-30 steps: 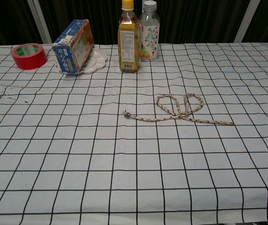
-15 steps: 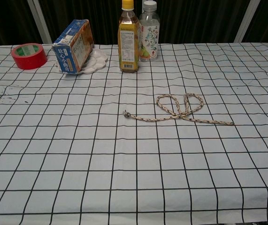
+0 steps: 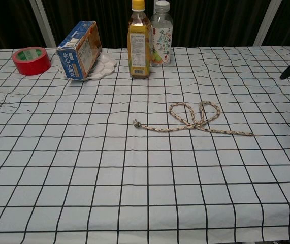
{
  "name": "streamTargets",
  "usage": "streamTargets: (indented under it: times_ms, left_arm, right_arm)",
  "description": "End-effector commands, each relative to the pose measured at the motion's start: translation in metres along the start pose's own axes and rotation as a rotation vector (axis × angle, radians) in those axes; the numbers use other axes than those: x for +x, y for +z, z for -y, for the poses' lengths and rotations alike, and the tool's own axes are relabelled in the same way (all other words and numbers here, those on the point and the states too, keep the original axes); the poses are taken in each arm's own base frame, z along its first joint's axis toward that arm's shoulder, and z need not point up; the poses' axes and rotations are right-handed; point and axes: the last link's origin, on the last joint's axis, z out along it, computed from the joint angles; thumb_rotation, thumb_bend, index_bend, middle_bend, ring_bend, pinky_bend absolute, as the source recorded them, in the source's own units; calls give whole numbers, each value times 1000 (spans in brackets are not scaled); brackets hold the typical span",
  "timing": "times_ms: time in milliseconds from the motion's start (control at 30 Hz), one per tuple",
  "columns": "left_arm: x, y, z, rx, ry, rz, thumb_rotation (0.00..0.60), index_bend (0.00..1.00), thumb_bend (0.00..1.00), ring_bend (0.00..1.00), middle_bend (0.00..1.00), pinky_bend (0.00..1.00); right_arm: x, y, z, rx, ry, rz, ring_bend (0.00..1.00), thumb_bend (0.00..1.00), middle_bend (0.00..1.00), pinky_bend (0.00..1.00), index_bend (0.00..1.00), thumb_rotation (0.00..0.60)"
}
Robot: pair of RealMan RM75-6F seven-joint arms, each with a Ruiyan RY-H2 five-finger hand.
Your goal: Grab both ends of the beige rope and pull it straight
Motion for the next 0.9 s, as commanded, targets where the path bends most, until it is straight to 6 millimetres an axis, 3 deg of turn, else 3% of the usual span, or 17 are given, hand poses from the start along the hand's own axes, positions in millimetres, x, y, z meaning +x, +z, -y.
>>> streamTargets:
  times_ms: [33, 133, 467, 900]
  left_arm:
    - [-1, 0, 2, 4, -2, 3, 600, 92, 147, 0, 21, 0]
    - [-1, 1, 3, 5, -4, 7, 600, 93, 147, 0, 21, 0]
    - [-6, 4, 5, 5, -8, 28, 600, 94, 147, 0, 21, 0]
    - [-9, 5, 8, 11, -12, 33, 600, 94, 147, 0, 21, 0]
  right_arm:
    - [-21, 26, 15, 24, -20, 35, 0, 195, 185, 0, 389, 600]
    - [-35, 38, 23, 38, -55, 50, 0, 187, 178, 0, 442, 600]
    - [-69, 56, 24, 21, -114, 79, 0, 214, 174, 0, 466, 600]
    - [-85, 66, 27, 14, -129, 103, 0, 317, 178, 0, 515, 600]
